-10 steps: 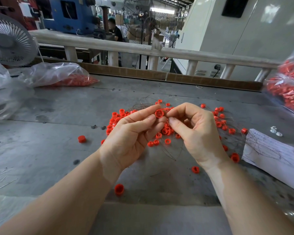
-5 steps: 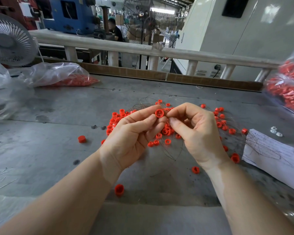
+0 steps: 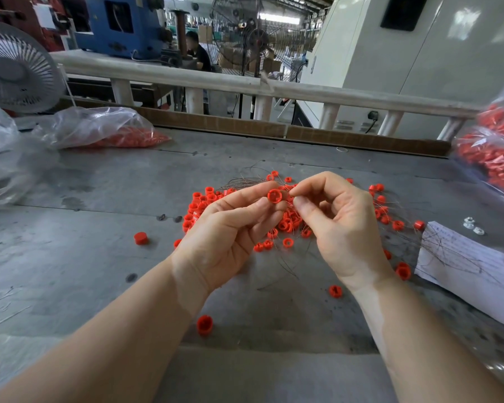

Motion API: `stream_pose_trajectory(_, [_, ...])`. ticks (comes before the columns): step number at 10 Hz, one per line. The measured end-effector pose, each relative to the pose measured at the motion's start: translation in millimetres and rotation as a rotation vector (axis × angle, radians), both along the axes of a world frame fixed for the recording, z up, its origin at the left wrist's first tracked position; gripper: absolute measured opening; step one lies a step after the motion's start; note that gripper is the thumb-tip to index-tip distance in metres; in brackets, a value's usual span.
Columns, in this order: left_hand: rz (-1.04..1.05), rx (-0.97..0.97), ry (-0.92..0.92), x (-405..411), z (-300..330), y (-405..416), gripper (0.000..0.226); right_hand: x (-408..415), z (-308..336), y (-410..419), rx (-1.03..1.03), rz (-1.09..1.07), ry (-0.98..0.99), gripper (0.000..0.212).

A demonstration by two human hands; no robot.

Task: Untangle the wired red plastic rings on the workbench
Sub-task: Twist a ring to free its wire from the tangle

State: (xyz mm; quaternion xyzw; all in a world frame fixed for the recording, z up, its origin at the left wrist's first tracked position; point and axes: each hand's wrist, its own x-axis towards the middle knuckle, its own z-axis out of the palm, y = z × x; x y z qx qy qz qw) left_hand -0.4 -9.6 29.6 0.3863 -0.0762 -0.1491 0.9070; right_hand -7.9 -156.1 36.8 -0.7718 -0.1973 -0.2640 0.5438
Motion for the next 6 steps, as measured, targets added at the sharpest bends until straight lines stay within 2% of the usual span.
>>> stream_pose_trajectory(3, [-0.016, -0.004, -0.01, -0.3, -0.3, -1.2, 0.022, 3.9, -1.8, -1.2, 0.089, -0.01, 0.013, 0.017])
stream_pose_trajectory(6, [-0.024, -0.007, -0.011, 0.2, -0.4, -1.6, 0.022, 6.1, -4.1, -2.9, 0.088, -0.012, 0.009, 0.017])
